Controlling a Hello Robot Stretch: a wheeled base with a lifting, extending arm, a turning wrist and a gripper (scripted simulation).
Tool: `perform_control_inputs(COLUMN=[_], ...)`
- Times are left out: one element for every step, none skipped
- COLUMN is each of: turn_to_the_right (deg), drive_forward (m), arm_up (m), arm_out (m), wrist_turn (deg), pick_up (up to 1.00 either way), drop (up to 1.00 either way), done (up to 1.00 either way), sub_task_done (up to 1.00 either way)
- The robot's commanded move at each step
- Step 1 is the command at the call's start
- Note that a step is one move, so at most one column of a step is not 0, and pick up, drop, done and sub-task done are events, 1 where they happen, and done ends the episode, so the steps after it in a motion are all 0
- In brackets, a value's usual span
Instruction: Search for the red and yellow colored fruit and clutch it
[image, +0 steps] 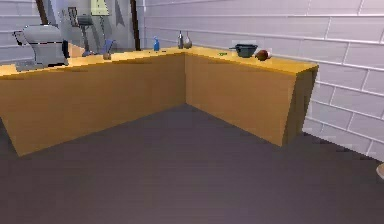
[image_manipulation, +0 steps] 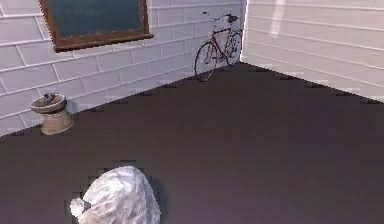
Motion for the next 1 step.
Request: perform_control_inputs(turn_to_the_right=[0.0], drive_forward=[0.25], arm_up=[0.0], arm_out=[0.0], wrist_turn=[0.0], pick_up=[0.0], drop=[0.0], done=[0.0], sub_task_done=[0.0])
